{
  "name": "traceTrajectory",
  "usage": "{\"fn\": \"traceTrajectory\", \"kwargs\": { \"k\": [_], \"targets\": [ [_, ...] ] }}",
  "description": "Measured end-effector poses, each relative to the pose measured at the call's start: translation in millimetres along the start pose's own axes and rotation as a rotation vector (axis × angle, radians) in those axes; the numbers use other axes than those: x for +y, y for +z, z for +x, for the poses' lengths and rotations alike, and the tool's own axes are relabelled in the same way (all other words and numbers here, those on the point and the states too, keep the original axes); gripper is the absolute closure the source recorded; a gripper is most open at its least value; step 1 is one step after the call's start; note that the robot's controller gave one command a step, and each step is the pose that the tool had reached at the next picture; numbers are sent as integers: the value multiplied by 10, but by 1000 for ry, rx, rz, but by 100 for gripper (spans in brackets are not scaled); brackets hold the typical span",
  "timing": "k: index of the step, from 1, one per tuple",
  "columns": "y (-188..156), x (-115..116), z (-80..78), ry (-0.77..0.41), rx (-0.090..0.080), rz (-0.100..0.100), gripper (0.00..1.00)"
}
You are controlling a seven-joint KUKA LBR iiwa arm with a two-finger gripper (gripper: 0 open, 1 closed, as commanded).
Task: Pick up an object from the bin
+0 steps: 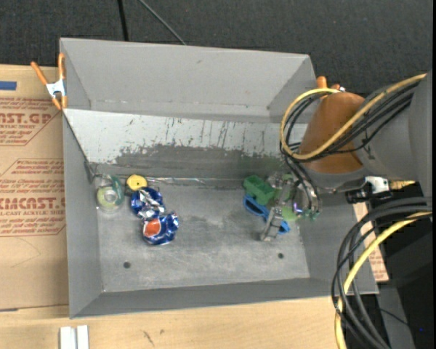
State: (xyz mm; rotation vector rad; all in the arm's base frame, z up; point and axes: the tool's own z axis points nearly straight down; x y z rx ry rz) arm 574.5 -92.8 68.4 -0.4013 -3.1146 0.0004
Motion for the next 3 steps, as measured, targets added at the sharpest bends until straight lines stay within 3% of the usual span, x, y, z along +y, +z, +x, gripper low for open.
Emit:
{"fn": "traceTrajectory", "kwargs": {
  "k": [1, 2, 3],
  "targets": [
    [-13, 9, -7, -2, -3, 0, 100],
    [-1163, -90, 179, -14, -10, -1, 100],
    [-1606, -368, 90, -53, -10, 1, 100]
  ]
}}
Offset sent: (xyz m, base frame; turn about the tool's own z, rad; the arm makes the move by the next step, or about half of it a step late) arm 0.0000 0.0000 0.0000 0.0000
